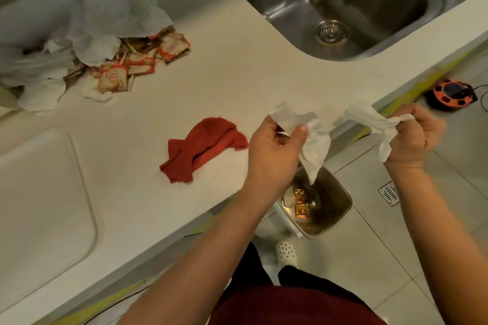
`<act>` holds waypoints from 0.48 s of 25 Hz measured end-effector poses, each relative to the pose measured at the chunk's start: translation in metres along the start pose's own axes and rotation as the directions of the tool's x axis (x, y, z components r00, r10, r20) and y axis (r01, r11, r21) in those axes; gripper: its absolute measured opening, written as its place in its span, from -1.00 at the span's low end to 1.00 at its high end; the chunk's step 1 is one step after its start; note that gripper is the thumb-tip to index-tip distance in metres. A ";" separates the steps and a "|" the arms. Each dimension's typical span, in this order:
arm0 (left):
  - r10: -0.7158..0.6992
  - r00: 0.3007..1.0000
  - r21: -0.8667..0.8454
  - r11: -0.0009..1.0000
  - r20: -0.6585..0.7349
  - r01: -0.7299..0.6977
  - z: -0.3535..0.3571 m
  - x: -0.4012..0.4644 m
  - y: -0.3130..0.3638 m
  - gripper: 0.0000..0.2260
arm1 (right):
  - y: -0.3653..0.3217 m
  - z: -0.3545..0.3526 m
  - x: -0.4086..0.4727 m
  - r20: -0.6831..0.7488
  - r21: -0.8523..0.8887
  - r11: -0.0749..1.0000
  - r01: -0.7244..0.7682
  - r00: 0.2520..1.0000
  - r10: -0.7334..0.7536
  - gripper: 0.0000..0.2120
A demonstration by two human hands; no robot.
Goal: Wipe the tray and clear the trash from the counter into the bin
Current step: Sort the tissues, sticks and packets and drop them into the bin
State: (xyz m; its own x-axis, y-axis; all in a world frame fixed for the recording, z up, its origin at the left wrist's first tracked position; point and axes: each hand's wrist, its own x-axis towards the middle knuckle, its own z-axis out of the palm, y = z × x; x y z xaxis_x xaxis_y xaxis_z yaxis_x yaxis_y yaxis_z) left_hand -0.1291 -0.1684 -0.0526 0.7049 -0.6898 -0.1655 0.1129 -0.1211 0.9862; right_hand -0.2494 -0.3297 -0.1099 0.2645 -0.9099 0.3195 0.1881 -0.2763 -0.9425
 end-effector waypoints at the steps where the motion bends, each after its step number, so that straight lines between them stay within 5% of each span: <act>1: -0.013 0.999 0.046 0.999 0.042 0.011 0.011 -0.008 -0.013 -0.81 | 0.011 -0.016 -0.010 -0.018 -0.019 0.999 -0.034 0.999 0.034 -0.60; 5: -0.151 0.983 0.246 0.962 0.104 0.121 0.038 -0.033 -0.070 -0.83 | 0.058 -0.060 -0.059 -0.117 -0.252 0.902 -0.350 0.937 0.330 -0.58; 8: -0.255 0.964 0.364 0.907 0.070 0.214 0.044 -0.033 -0.117 -0.88 | 0.093 -0.066 -0.088 -0.127 -0.542 0.571 -0.617 0.732 0.670 -0.77; 10: -0.323 0.946 0.434 0.856 0.022 0.282 0.044 -0.028 -0.146 -0.87 | 0.113 -0.063 -0.103 -0.126 -0.643 0.391 -0.659 0.594 0.795 -0.76; 12: -0.398 0.917 0.449 0.814 -0.029 0.368 0.040 -0.023 -0.172 -0.81 | 0.128 -0.057 -0.115 -0.047 -0.710 0.370 -0.600 0.563 0.825 -0.75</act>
State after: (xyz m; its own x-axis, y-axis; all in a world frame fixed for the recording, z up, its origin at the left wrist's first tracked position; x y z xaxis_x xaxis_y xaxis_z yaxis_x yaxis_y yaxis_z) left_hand -0.1928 -0.1600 -0.2185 0.6213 -0.5637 -0.5443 0.0367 -0.6729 0.7388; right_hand -0.3093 -0.2778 -0.2732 0.2602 -0.7549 -0.6020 -0.7604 0.2240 -0.6096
